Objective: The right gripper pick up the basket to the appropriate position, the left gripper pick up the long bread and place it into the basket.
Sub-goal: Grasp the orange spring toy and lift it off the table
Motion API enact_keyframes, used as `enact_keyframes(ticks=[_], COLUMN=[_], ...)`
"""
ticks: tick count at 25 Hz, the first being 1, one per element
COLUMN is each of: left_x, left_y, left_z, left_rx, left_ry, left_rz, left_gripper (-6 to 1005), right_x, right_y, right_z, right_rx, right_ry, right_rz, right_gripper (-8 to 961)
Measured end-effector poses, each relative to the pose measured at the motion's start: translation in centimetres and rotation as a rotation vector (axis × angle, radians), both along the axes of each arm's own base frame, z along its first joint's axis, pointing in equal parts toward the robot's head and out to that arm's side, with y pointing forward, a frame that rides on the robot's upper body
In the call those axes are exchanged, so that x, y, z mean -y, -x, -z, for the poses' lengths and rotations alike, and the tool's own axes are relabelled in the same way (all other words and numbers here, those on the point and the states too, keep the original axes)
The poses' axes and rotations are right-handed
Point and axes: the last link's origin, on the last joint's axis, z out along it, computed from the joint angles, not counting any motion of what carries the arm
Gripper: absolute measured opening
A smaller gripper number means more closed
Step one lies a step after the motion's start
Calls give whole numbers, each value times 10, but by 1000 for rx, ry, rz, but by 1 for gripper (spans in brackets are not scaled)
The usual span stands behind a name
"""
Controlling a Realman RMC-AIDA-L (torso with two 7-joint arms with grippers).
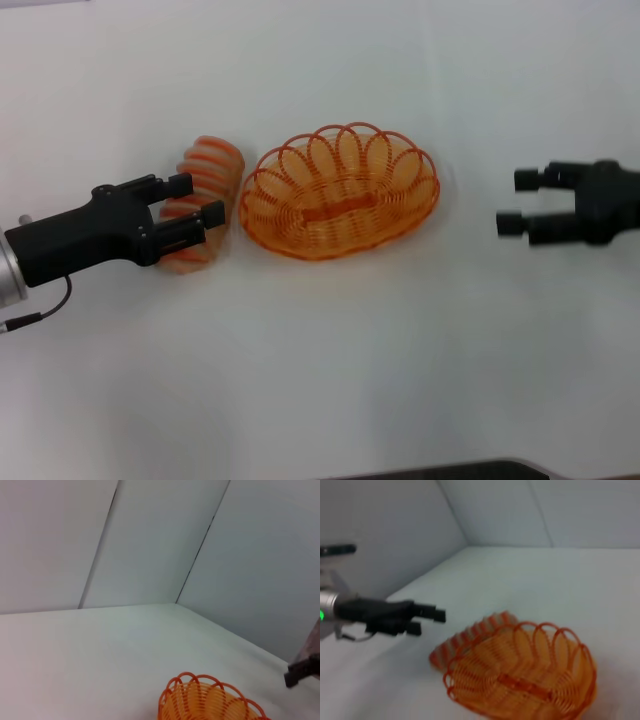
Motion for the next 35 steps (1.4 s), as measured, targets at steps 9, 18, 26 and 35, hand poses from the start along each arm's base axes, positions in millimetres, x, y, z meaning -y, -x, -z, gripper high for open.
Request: enact_keyframes(ticks=[9,18,26,35], left_x=[-2,-24,-44,-65], left_y=[-1,-7,-9,-21], left_z=[0,-18,-57,-72], left_rx=[24,154,130,-273], left_ry=[15,123,198,290], left_rz=[-40,-295,-514,-578], left_gripper=[686,686,686,687], right_x=[22,22,20,17], right_y=[-15,-16,-12,-9], right_z=[11,15,14,16], right_rx=[90,112,130,128], right_ry=[-17,-9,-20,-17], right_rz=[-136,-149,-171,-173], right_gripper=[917,917,917,917])
